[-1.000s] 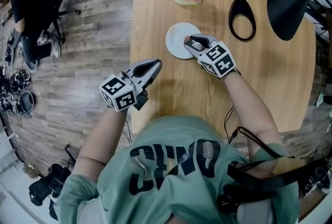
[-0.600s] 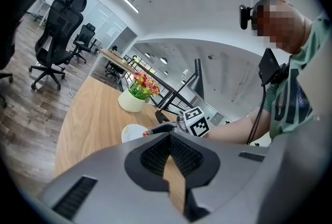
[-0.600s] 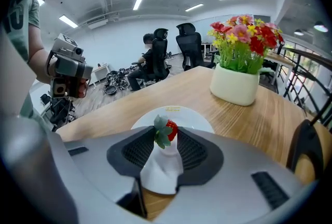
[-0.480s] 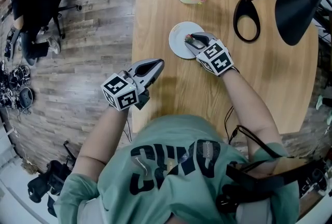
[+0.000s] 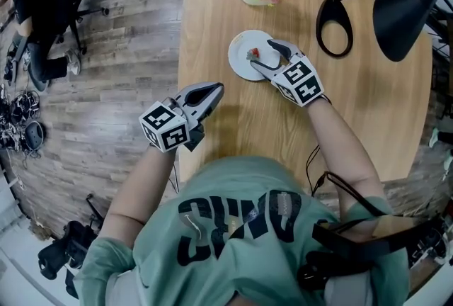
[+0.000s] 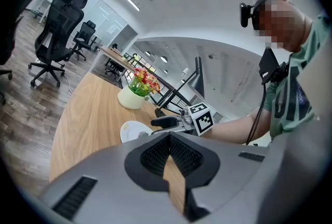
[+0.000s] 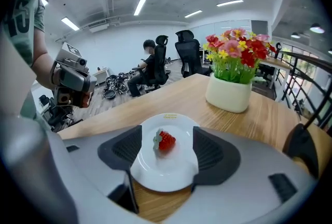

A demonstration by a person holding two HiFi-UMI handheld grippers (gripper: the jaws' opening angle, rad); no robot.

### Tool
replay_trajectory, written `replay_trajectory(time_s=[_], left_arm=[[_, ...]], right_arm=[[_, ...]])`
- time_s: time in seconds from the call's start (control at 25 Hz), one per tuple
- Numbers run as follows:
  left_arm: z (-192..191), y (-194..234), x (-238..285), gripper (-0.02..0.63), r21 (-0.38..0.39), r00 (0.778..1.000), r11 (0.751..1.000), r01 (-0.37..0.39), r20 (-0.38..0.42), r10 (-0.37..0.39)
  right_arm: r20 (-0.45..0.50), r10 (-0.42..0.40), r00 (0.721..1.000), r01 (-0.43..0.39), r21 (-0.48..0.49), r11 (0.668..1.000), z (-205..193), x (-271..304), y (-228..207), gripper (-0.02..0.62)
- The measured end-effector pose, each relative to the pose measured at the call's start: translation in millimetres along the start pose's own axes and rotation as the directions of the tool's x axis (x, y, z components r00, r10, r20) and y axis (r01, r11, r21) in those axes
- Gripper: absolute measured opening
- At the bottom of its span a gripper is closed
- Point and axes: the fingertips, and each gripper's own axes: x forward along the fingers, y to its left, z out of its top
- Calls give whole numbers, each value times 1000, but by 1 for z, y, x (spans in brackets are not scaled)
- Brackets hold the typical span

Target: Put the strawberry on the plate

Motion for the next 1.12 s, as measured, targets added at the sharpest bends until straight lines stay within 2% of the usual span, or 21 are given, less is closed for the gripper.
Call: replay_trajectory(time_s=[0.72,0.84,0.88,0.92,0.96,1.12], left_arm=[[7,-25,-17,5,41,1000,999,-2,22,1],[11,-33,-26,5,46,1000,999,-1,31,0],[14,-37,-30,5,49,999,999,1,33,-2],[17,-41,-35,5,54,999,999,2,35,-4],[19,-44,-39,5,59,999,998,4,39,-6],[24,-58,-56,5,75,998,997,7,60,-12]], right_arm=[[58,-44,997,43,12,999,19,-36,7,291],[48,-29,998,29,14,999,24,-49,14,283],[48,-40,998,39,7,999,27,-55,16,174],[55,-59,997,60,-2,998,32,-62,17,35],[67,-76,995,76,-6,997,37,-69,18,5],[101,-86,991,86,1,996,49,-89,29,5]])
